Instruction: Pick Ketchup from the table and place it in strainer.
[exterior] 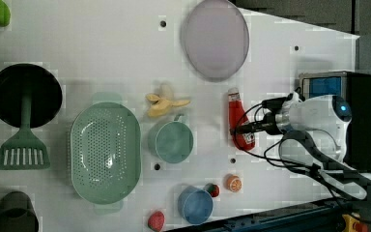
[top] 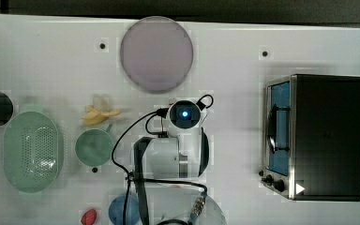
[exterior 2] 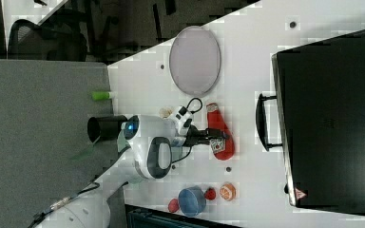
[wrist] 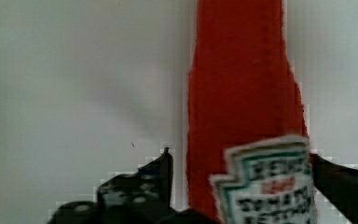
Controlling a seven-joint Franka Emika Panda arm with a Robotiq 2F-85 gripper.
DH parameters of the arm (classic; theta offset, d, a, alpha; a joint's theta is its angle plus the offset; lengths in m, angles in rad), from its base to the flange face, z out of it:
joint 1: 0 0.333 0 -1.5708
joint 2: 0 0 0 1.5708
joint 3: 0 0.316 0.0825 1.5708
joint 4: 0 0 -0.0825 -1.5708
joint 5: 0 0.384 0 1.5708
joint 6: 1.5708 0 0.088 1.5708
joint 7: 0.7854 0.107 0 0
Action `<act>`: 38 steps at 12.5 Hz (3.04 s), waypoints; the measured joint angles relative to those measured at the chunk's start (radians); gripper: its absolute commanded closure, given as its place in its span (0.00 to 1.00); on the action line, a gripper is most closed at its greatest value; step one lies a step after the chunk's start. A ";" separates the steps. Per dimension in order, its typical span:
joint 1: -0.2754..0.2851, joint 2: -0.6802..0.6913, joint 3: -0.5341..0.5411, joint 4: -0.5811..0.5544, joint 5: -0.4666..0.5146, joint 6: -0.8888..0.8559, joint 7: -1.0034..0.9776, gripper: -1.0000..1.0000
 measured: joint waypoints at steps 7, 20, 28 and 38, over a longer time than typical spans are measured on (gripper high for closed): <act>0.010 0.003 -0.007 0.010 0.007 0.054 -0.005 0.38; 0.032 -0.537 0.223 0.338 0.070 -0.563 0.291 0.38; 0.176 -0.194 0.640 0.293 0.068 -0.298 0.862 0.34; 0.153 -0.101 0.625 0.275 0.048 -0.292 1.094 0.00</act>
